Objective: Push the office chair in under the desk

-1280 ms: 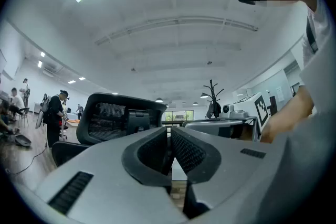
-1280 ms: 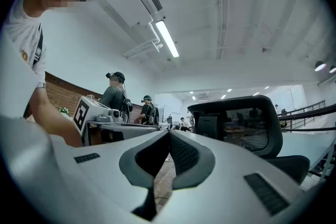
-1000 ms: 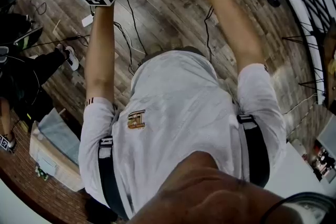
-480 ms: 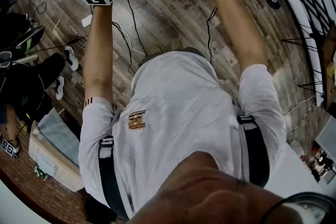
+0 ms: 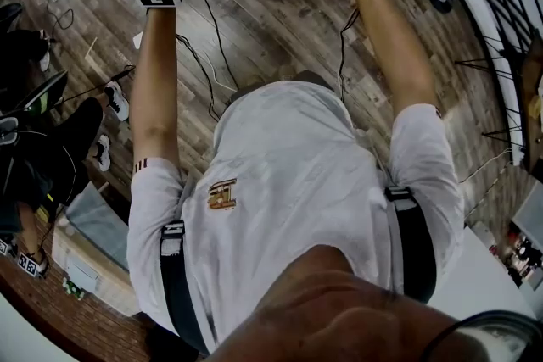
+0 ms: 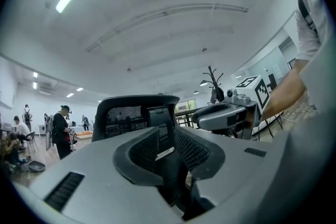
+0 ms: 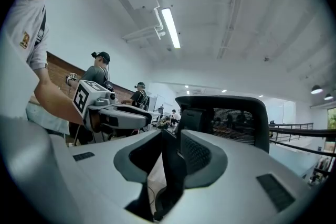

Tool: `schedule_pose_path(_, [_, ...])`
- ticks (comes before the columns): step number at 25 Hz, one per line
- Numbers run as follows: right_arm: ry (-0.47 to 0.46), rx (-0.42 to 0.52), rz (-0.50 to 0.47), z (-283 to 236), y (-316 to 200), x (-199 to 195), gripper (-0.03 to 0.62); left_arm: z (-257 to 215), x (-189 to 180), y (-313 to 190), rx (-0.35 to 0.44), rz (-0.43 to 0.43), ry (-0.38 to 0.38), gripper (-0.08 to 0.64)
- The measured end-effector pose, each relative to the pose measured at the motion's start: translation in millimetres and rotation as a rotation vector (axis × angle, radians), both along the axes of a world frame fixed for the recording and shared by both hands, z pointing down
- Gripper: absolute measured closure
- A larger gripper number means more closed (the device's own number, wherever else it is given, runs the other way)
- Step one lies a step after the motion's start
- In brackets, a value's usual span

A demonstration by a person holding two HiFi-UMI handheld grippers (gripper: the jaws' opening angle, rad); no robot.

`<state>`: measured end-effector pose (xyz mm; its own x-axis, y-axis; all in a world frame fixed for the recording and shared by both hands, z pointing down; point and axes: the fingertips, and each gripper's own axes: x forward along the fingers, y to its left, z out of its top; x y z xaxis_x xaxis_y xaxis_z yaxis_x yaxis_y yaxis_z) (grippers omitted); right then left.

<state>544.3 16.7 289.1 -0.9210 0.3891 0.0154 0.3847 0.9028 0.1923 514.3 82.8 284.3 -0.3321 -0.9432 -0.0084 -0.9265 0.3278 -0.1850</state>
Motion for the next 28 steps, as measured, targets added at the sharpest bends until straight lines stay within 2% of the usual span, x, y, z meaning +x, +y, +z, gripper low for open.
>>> schedule_pose_path(1, [0.007,0.014,0.005,1.1,-0.3,-1.9,0.479,0.6,-3.2,0.5,-0.01,0.0,-0.014,0.464])
schedule_pose_path(7, [0.037,0.109,0.072,10.0,-5.1,-11.5,0.402,13.0,-18.1,4.7,-0.128,0.002,-0.138,0.399])
schedule_pose_path(13, [0.072,0.213,0.145,20.6,-9.8,-18.2,0.379,30.3,-28.9,11.0,-0.255,0.029,-0.268,0.338])
schedule_pose_path(18, [0.114,0.288,0.184,31.6,-11.3,-20.0,0.365,40.7,-42.8,17.8,-0.367,0.014,-0.388,0.293])
schedule_pose_path(28, [0.181,0.628,0.264,58.0,-43.2,-60.6,0.345,64.2,-83.9,2.8,-0.552,-0.012,-0.604,0.25])
